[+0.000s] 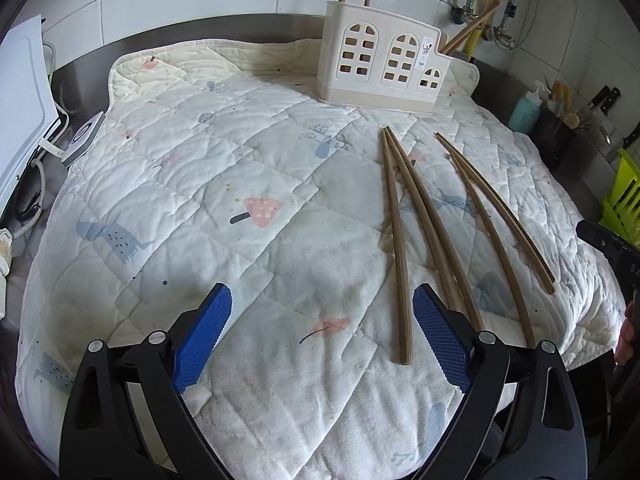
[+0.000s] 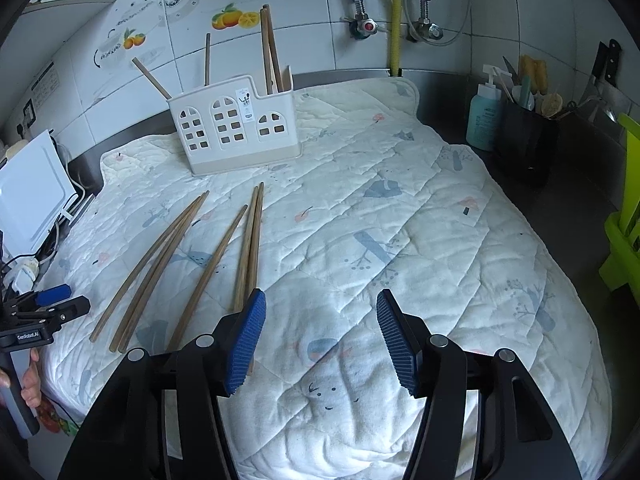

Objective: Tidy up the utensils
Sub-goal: 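Open the left tool and move it back over the remaining chopsticks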

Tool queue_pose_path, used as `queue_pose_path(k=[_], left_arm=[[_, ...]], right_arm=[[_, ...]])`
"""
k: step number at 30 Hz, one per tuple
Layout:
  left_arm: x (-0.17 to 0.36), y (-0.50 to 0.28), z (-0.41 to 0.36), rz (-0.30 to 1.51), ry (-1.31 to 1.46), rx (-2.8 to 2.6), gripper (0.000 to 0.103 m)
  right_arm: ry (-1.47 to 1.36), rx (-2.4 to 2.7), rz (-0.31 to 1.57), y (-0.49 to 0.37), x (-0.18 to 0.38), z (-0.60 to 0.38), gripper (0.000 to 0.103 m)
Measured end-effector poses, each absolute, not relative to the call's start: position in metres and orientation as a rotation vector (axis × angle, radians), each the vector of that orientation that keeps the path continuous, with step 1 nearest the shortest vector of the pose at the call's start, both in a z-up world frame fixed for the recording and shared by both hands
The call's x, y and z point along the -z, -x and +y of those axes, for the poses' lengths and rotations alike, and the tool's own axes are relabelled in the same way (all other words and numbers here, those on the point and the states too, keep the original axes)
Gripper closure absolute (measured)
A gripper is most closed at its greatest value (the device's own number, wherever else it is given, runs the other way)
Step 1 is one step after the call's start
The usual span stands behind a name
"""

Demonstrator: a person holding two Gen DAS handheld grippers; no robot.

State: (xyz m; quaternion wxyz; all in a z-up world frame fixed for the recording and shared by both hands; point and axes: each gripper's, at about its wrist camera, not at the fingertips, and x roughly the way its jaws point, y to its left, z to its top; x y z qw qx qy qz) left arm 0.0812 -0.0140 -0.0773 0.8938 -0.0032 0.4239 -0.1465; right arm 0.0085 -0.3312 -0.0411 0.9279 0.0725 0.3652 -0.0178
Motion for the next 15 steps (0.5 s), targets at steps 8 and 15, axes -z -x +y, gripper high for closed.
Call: queue_pose_path(k=[8,15], left_arm=[[0.0745,-0.0815,-0.0129,0.869,-0.009,0.298,0.011],[0.0742,-0.0819,-0.0173,0.873,-0.03,0.301,0.011]], right_arm=[[-0.153,0.034,0.752,-0.0087,0.0408,-0.3299,0.043],[-0.153,0.041,0.75,-0.0082,0.0403,-0.3314,0.042]])
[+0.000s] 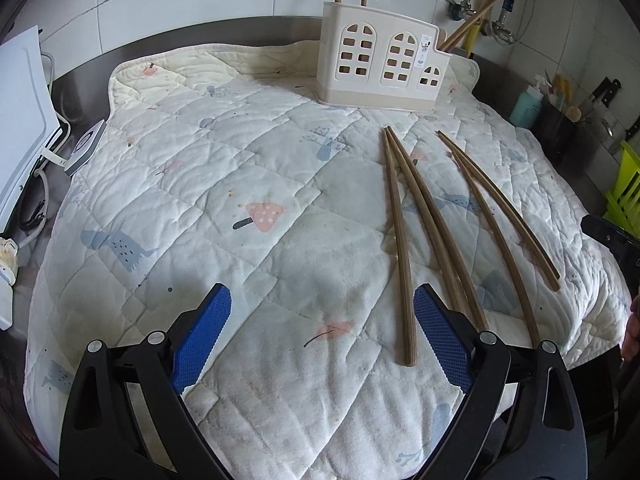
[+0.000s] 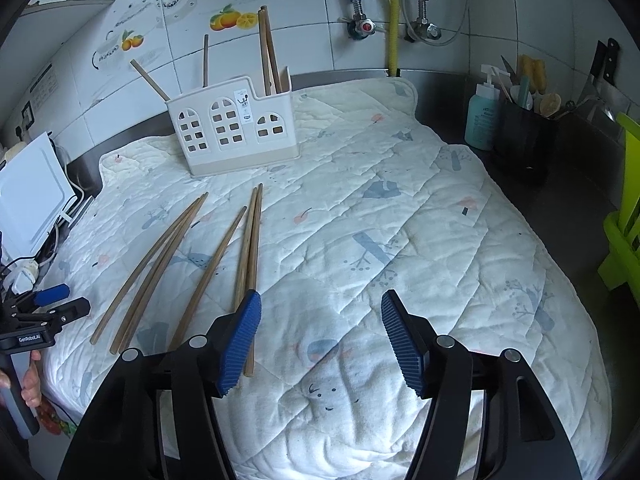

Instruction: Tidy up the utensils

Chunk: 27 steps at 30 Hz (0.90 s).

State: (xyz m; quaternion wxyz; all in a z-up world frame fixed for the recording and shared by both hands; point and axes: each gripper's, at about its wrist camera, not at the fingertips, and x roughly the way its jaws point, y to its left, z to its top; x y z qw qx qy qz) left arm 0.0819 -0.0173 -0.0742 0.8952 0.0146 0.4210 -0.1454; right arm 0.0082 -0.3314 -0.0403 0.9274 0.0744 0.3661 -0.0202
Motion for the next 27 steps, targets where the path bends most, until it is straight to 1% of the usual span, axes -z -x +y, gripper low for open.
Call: queue_pose_path(k=[27], left_arm=[[0.0723,-0.082,-0.0184,0.878,-0.043,0.289,0.006]], right_arm=[[-0.146,0.029,0.752,-0.0134,0.0408,-0.3266,0.042]])
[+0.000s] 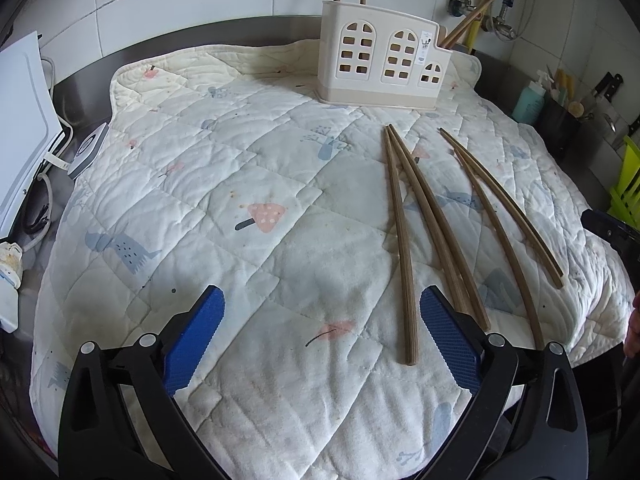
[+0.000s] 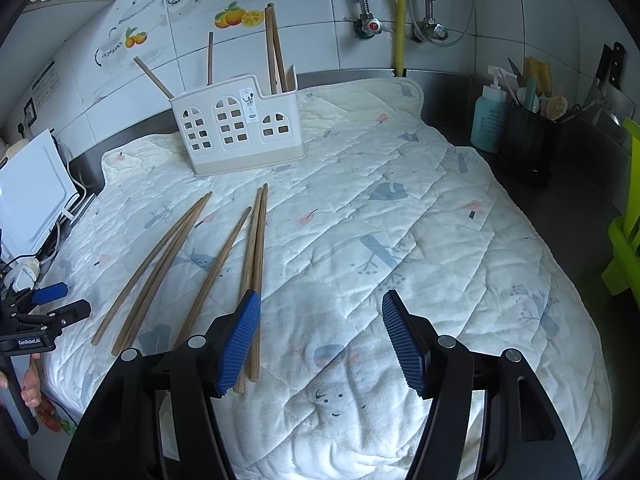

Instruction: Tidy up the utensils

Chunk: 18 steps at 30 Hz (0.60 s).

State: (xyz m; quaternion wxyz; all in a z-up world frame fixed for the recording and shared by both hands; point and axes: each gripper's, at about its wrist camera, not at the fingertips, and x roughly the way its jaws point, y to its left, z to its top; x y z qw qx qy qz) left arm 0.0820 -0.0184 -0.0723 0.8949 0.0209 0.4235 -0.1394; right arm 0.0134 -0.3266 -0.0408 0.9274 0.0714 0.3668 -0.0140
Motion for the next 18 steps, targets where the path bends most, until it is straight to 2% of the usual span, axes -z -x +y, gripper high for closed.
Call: queue_pose_path(k=[18], left_arm=[[0.0719,-0.0815,-0.0182,0.877,-0.038,0.288,0.006]], right_arm=[[-0.147,0.02,0.753,-0.0144,0.0408,-0.3245,0.041]])
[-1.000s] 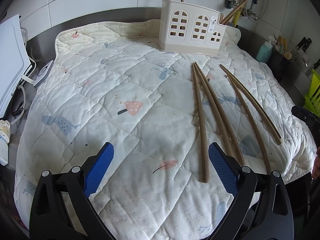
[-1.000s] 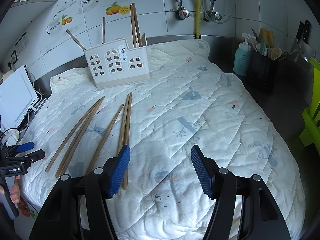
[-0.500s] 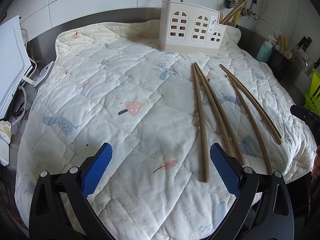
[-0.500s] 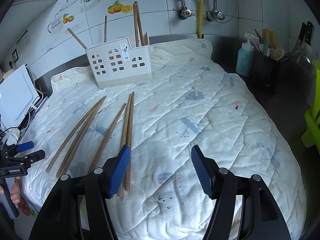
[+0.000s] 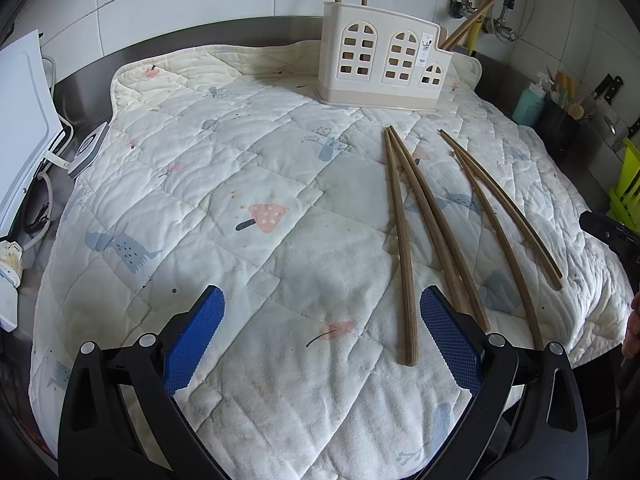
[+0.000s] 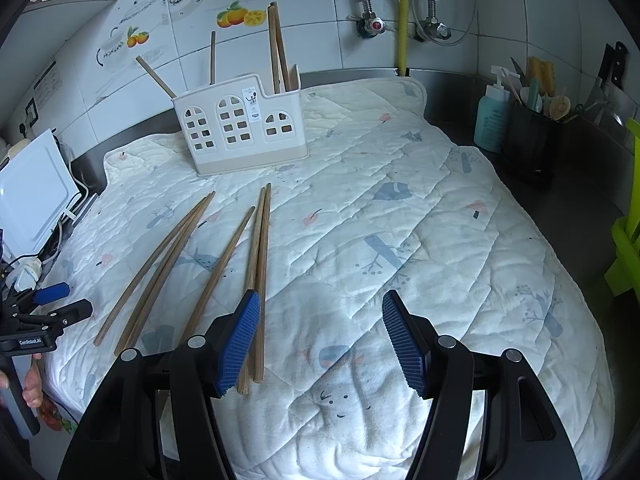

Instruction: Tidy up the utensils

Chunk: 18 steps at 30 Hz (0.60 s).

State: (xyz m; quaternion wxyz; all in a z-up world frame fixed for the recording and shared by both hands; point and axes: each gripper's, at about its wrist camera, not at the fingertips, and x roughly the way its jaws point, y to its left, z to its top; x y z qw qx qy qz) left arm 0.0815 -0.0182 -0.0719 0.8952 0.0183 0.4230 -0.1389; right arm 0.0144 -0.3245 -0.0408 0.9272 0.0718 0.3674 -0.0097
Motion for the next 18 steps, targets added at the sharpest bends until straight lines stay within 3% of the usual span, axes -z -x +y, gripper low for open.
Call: queue_pose_path(k=[18], left_arm=[[0.0732,-0.0816,-0.018,0.88,-0.035,0.287,0.006]], right_arm=[[-0.15,0.015,0.757,-0.0154,0.0434,-0.3233,0.041]])
